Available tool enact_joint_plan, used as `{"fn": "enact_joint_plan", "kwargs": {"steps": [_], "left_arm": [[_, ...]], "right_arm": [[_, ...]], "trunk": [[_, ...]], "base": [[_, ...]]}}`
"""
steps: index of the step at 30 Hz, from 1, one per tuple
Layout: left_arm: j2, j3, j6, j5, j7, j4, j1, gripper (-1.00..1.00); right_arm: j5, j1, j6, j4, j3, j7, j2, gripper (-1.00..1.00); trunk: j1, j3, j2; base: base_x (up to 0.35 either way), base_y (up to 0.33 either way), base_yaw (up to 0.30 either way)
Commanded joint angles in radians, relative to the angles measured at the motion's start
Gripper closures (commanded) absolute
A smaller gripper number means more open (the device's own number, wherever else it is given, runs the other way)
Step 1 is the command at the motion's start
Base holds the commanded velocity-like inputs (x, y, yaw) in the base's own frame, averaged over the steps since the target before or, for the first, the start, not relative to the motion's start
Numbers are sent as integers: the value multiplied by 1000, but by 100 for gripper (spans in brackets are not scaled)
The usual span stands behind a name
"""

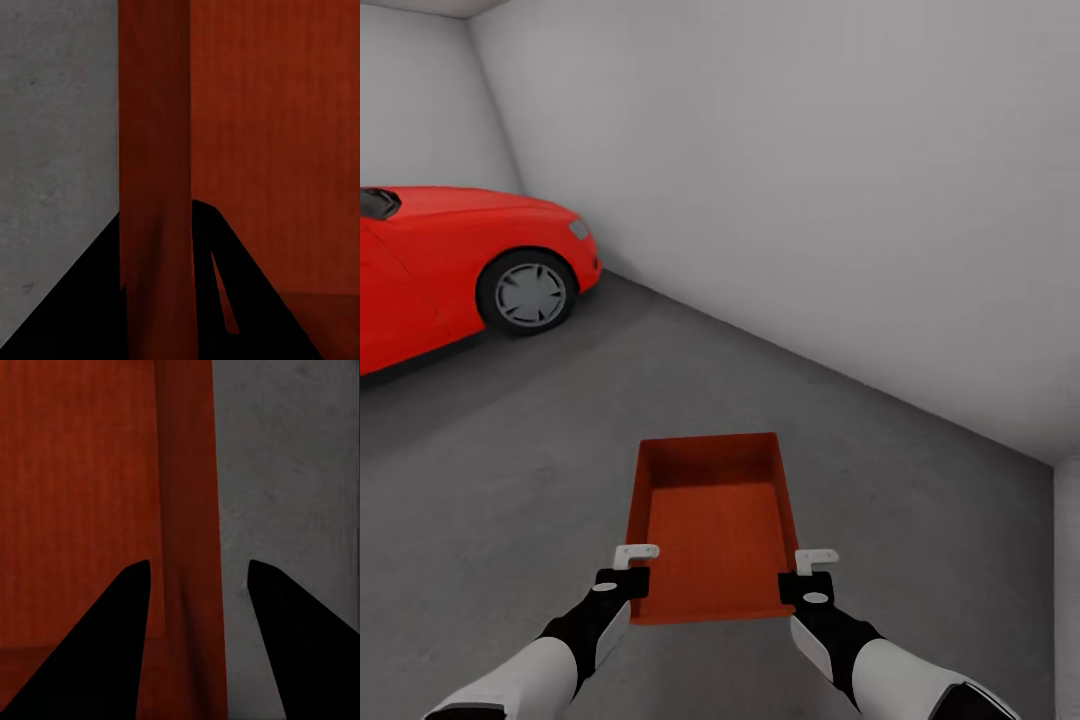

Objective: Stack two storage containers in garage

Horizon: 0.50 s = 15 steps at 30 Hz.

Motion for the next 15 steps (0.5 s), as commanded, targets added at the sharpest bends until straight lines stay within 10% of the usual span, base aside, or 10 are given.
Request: {"fn": "enact_joint_plan", "kwargs": {"steps": [1,15], "left_arm": [[79,25,2,37,-4,-7,-1,100],[79,25,3,38,-4,-7,-1,100]], "right_arm": [[-28,-1,-2,1,-30,55,-51,100],[-28,-1,-2,1,-30,55,-51,100]], "trunk": [[1,-2,-2],[1,-2,-2]], "base": [[311,0,-289],[321,0,-219]]}}
